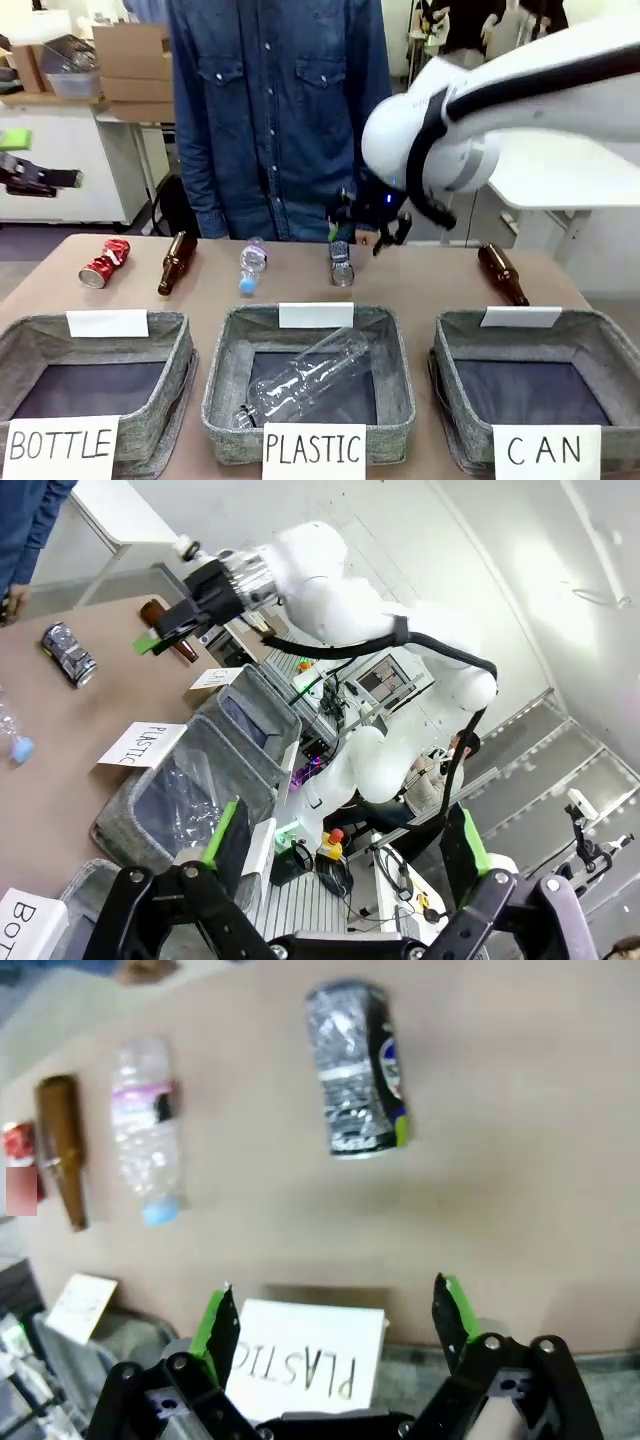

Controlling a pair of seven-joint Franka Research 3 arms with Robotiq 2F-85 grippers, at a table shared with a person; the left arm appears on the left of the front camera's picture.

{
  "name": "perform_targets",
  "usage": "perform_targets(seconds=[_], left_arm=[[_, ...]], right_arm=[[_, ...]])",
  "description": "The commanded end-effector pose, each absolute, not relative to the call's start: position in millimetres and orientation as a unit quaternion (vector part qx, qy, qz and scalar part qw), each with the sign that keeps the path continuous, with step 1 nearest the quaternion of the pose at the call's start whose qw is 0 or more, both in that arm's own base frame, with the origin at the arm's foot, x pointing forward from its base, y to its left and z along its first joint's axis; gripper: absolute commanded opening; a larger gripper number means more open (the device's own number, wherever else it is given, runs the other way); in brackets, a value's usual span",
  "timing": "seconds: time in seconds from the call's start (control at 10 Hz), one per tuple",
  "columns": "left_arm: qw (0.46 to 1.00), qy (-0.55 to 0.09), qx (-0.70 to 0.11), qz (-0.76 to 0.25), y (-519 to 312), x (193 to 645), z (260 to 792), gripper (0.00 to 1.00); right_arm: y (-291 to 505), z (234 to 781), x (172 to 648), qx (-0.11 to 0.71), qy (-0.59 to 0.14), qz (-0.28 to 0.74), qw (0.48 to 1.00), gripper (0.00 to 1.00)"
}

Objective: Sort the can waste into the basket.
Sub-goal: Pick up the can waste from the table and place it in the right Fabric basket.

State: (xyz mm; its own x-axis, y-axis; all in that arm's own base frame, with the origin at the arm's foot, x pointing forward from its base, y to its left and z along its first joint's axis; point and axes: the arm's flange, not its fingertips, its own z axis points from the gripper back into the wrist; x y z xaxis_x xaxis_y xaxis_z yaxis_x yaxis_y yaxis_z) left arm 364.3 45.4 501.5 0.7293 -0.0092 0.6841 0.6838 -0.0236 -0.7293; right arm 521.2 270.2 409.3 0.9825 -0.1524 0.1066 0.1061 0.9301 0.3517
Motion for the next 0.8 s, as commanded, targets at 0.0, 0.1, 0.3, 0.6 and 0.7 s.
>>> perform_targets(seconds=[0.0, 0.1, 0.3, 0.6, 0.7], left_arm=[[0.639, -0.264, -0.669, -0.272, 44, 363, 504, 1.0], [0.639, -0.264, -0.669, -0.272, 44, 363, 504, 1.0], [0.639, -0.264, -0.669, -0.272, 44, 363, 504, 1.0], [0.639, -0.264, -0.669, -0.272, 44, 363, 504, 1.0], [0.639, -0.264, -0.669, -0.272, 44, 363, 504, 1.0]], right_arm=[[264, 432, 509, 0.187, -0.086, -0.052, 0.977, 1.0], [264, 432, 509, 0.187, -0.086, -0.052, 0.977, 1.0], [271, 416, 522, 0.176, -0.071, -0.065, 0.98, 1.0], [309, 380, 580, 0.084, -0.062, -0.061, 0.993, 1.0], [318, 368, 592, 0.068, -0.062, -0.058, 0.994, 1.0]])
